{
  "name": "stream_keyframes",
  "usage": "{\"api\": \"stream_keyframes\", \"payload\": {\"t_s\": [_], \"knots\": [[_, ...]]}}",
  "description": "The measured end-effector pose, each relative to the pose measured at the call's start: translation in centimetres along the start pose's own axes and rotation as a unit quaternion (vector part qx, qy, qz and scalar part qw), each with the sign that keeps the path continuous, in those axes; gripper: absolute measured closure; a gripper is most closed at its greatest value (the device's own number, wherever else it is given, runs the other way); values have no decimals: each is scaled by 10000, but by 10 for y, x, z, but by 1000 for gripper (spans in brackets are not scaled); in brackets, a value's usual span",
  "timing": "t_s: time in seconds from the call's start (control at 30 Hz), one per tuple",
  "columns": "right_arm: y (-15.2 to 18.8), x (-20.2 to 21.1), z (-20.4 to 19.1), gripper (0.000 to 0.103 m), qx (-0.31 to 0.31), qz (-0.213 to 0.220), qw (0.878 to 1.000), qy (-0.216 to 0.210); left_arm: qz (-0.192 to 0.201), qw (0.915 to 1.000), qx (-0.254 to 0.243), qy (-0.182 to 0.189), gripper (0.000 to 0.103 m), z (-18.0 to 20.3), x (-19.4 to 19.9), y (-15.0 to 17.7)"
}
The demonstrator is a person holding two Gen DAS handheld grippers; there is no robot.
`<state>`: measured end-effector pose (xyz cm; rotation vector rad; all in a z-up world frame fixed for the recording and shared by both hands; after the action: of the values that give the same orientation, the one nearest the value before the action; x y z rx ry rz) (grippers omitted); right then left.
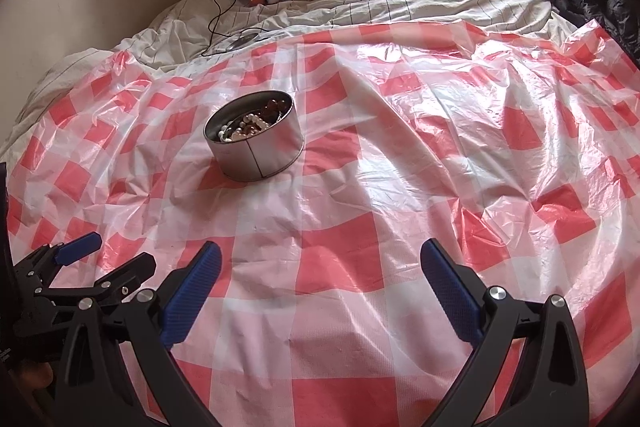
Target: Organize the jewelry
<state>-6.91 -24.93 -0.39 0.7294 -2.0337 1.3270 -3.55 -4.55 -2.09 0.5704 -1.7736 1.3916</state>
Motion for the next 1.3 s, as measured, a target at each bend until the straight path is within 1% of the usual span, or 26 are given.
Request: {"api": "stream_keyframes", "payload": {"t_s": [0.27, 0.93, 1.13, 1.3], "knots": [[1, -4, -6, 8, 191, 3, 9997, 126, -15, 9999, -110, 12, 8, 6, -2, -1], [0, 1, -6, 8, 353, 301, 9980, 438, -17, 10000, 35, -29, 8, -1, -2, -1], [1, -1, -9, 8, 482, 322, 9960, 676, -7, 10000, 29, 25, 8, 1, 0, -1], [1, -1, -13, 8, 614, 389, 9941, 805, -17, 9999, 122, 72, 8, -2, -1, -1]]}}
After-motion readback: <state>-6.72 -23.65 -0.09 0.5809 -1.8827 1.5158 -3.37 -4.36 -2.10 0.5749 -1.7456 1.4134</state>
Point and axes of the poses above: each gripper's, at about its wrist camera, not at the fingertips, and x roughly against the way its jaws point, z to its right, y to its underside, the point moved 1 cm from there along -x, roughly the way its jaws point, and after that the axes turned 10 degrees about -x, right-handed, at the moved point
